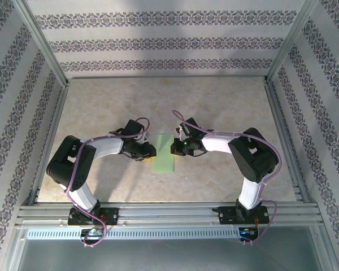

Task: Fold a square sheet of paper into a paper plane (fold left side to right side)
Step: Third fold the triangle at the center of the table.

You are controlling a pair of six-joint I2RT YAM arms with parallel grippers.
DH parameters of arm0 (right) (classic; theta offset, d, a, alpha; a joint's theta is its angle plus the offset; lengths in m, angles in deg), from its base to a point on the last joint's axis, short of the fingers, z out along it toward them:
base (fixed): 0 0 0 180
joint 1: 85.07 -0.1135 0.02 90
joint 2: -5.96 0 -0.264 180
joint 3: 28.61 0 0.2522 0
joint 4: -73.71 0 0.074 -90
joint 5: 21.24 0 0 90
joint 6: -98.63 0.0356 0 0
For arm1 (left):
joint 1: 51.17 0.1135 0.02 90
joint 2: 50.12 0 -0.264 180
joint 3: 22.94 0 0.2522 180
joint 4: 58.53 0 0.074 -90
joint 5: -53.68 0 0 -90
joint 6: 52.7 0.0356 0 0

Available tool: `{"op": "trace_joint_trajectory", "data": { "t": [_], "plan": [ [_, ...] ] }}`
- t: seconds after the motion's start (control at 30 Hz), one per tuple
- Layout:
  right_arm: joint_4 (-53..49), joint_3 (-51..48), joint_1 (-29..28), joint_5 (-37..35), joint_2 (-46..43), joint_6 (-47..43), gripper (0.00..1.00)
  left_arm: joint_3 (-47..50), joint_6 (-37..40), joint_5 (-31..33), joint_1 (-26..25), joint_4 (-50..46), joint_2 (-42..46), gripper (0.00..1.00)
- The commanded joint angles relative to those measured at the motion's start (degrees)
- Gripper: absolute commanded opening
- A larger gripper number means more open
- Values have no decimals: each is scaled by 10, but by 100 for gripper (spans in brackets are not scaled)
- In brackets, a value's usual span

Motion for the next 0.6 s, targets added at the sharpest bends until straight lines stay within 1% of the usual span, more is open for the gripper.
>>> {"op": "trace_joint_trajectory", "data": {
  "t": [0.0,0.43,0.57],
  "plan": [
    [-33,-18,4,-7,6,-10,0,-11,2,-6,-8,12,-10,30],
    [-28,-21,4,-4,8,-9,0,-3,-19,-31,-12,55,-11,30],
    [-29,-21,4,-3,8,-9,0,-1,-20,-23,-12,59,-1,33]
  ]
}}
